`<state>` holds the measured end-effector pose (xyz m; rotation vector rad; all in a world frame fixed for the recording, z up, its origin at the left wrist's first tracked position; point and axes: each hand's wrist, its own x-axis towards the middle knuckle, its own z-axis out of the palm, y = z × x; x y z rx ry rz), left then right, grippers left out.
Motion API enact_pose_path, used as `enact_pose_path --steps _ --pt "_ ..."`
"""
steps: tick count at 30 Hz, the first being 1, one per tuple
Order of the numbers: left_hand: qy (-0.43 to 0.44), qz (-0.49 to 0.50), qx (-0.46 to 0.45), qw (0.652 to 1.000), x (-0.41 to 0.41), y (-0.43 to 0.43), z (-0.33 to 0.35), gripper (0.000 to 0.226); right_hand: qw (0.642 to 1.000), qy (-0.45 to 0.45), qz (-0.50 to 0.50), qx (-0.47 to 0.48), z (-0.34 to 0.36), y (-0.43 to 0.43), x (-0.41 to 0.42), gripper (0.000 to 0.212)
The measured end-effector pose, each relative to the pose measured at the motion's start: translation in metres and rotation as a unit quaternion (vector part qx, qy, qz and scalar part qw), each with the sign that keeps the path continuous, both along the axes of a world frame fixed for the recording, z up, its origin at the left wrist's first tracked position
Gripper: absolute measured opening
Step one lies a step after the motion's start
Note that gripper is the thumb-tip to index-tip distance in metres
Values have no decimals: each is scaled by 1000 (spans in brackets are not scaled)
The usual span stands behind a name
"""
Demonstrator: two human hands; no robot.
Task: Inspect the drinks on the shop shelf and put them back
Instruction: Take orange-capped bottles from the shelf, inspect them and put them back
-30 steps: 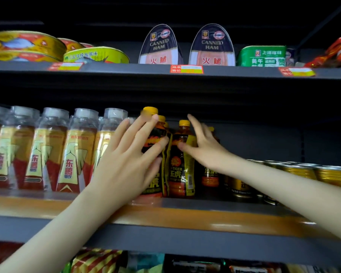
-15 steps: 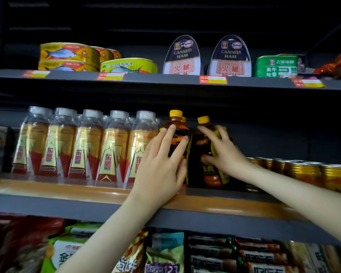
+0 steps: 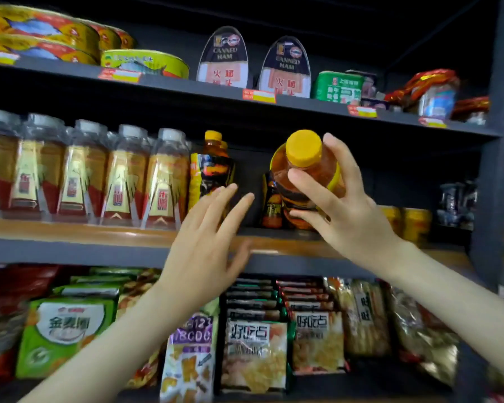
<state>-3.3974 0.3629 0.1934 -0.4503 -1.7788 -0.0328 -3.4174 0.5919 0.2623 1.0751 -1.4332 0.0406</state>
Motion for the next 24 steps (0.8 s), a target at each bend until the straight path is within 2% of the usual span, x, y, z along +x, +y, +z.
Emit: enact_pose_path --steps 5,8,10,12,15,18,20,24 --pt "-106 -165 87 977 57 51 -68 76 995 -54 80 37 -81 15 49 65" --pt "-226 -243 143 932 82 68 -118 75 980 -147 123 58 -154 19 74 69" --pt "-330 -242 184 894 105 74 -160 84 960 -226 151 61 -203 23 93 68" --pt "-398 -220 222 863 133 79 -208 93 938 -297 164 66 -246 28 113 71" --pt "-466 -160 242 836 180 87 -275 88 899 -389 177 95 -313 40 144 72" --pt "-527 -113 250 804 222 89 -317 84 852 -464 215 112 -370 52 174 57" --pt "-554 -118 247 786 242 93 -331 81 847 -472 218 110 -393 55 192 48" --pt "-562 -108 241 784 258 93 -341 73 864 -452 199 97 -411 53 211 44"
